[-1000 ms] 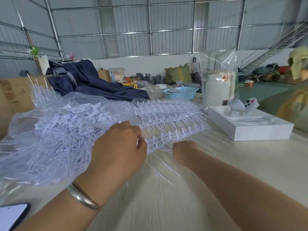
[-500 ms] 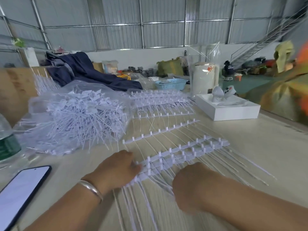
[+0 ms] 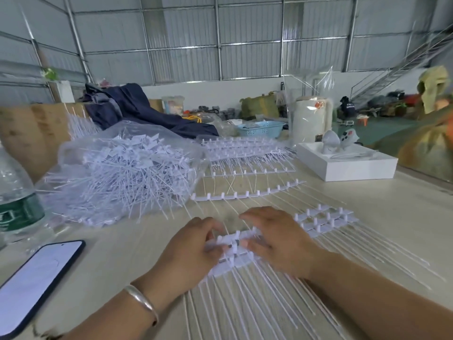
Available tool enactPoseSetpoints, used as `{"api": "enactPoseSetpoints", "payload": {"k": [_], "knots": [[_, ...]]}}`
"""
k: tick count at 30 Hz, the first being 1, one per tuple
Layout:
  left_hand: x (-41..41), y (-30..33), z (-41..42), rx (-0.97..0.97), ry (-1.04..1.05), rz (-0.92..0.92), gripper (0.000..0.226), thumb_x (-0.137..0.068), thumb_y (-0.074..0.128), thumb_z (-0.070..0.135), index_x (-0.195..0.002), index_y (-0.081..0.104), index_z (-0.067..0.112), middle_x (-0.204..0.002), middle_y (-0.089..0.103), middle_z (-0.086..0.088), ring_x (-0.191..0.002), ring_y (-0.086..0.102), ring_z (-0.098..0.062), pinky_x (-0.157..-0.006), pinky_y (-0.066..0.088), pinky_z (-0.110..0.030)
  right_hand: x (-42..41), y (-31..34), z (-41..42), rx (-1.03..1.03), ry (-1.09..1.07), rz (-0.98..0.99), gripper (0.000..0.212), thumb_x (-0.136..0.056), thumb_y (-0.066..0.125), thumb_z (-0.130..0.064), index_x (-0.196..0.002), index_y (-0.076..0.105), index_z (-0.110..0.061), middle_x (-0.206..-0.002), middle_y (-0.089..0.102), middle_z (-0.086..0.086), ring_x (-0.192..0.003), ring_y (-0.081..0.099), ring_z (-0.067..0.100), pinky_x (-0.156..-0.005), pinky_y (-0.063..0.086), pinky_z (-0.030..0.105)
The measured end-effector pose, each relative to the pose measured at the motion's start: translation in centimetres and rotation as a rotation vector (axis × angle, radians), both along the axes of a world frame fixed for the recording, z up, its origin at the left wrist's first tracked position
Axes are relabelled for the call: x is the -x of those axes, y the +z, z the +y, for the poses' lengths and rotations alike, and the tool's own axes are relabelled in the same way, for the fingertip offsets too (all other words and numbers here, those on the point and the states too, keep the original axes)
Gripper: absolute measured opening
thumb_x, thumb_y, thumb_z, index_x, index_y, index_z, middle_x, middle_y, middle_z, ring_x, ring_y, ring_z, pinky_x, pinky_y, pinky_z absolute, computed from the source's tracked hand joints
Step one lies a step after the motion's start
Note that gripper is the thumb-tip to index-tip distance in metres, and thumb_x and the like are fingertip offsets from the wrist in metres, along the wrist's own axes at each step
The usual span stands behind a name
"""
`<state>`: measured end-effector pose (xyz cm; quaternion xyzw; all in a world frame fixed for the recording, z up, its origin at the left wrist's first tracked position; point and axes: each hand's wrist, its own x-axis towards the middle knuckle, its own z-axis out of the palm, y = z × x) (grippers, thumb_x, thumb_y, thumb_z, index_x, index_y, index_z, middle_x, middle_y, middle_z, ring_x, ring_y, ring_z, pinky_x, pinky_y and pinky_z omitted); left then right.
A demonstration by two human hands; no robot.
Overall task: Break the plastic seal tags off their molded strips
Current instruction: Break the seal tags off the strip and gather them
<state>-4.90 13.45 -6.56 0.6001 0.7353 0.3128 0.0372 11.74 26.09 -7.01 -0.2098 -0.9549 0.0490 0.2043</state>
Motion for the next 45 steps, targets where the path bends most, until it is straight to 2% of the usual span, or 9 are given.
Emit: {"api": "enactPoseSetpoints", "payload": {"k": [9,20,25,28,30,32,36,40,45], "knots": [[0.7,1.2,-0.8,-0.038,-0.061,-0.368,0.03,-0.071,0.085,0.026,-0.096,0.07,0.034,-0.087,0.07,0.005,-0.073,0.065,-0.012,-0.067,0.049,-0.021,0.2,0.0,0.1,0.249,0.039,0.224,0.028,-0.094,0.061,-0.022,-0.12,0.064,-0.014,-0.1,0.046,-0.003,-0.109,0.037,0.015,-0.093,0.029,0.021],[1.1,1.0,-1.2,0.127,-0.036,-0.292,0.027,-0.087,0.068,0.037,-0.066,0.069,0.019,-0.059,0.06,0.001,-0.057,0.053,-0.007,-0.06,0.04,-0.023,0.3,0.0,-0.7,0.134,0.049,0.129,0.026,-0.088,0.064,-0.044,-0.094,0.066,-0.018,-0.091,0.062,-0.008,-0.092,0.047,0.009,-0.086,0.035,0.025],[-0.1,1.3,-0.6,0.025,0.097,-0.844,0.013,-0.092,0.062,0.019,-0.103,0.069,0.018,-0.085,0.076,-0.008,-0.079,0.072,-0.022,-0.066,0.053,-0.03,0.4,0.3,-1.8,0.198,0.127,0.246,0.025,-0.086,0.069,-0.039,-0.097,0.067,-0.017,-0.097,0.061,-0.005,-0.1,0.044,0.01,-0.077,0.037,0.017],[-0.4,1.0,0.1,-0.051,0.083,-0.964,0.016,-0.093,0.061,0.012,-0.088,0.076,0.016,-0.091,0.074,-0.018,-0.09,0.07,-0.034,-0.088,0.055,-0.045,0.7,0.1,-2.2,0.156,0.171,0.169,0.025,-0.086,0.069,-0.039,-0.098,0.067,-0.017,-0.099,0.059,-0.006,-0.101,0.044,0.011,-0.088,0.039,0.025],[-0.1,0.7,0.4,-0.113,0.116,-0.675,0.02,-0.093,0.063,0.015,-0.081,0.076,0.024,-0.096,0.075,-0.008,-0.096,0.069,-0.028,-0.094,0.052,-0.038,0.6,-0.1,-2.1,0.136,0.144,0.096,0.031,-0.085,0.068,-0.045,-0.103,0.067,-0.02,-0.106,0.056,-0.008,-0.104,0.045,0.011,-0.094,0.038,0.029],[0.0,0.8,0.3,-0.122,0.128,-0.285,0.019,-0.092,0.064,0.02,-0.107,0.071,0.03,-0.107,0.072,0.011,-0.097,0.066,-0.004,-0.088,0.046,-0.014,0.4,-0.2,-1.9,0.166,0.091,0.112,0.04,-0.082,0.07,-0.049,-0.109,0.062,-0.021,-0.112,0.052,-0.009,-0.108,0.045,0.011,-0.095,0.039,0.029],[-0.1,1.0,-0.4,-0.289,-0.038,-0.023,0.038,-0.095,0.059,0.014,-0.13,0.06,0.028,-0.118,0.063,0.021,-0.106,0.057,0.011,-0.089,0.039,-0.001,0.1,0.0,-1.4,0.161,0.024,0.275,0.052,-0.079,0.074,-0.034,-0.123,0.051,-0.019,-0.128,0.044,-0.007,-0.12,0.04,0.009,-0.099,0.033,0.018],[-0.6,1.6,-1.3,-0.468,-0.156,0.379,0.04,-0.099,0.048,0.02,-0.138,0.053,0.014,-0.132,0.06,0.002,-0.123,0.053,-0.007,-0.103,0.038,-0.016,-0.5,0.7,-1.3,0.446,0.055,0.602,0.063,-0.075,0.052,-0.022,-0.137,0.04,-0.03,-0.137,0.038,-0.012,-0.123,0.039,-0.002,-0.098,0.034,0.015],[-1.3,1.7,-1.5,-0.49,-0.41,0.61,0.041,-0.096,0.052,0.017,-0.136,0.054,0.011,-0.14,0.054,0.003,-0.13,0.05,-0.012,-0.106,0.043,-0.032,-1.3,1.9,-1.2,0.478,0.048,0.739,0.086,-0.086,0.069,-0.032,-0.148,0.013,-0.052,-0.144,0.028,-0.025,-0.119,0.042,-0.004,-0.088,0.045,0.025]]}}
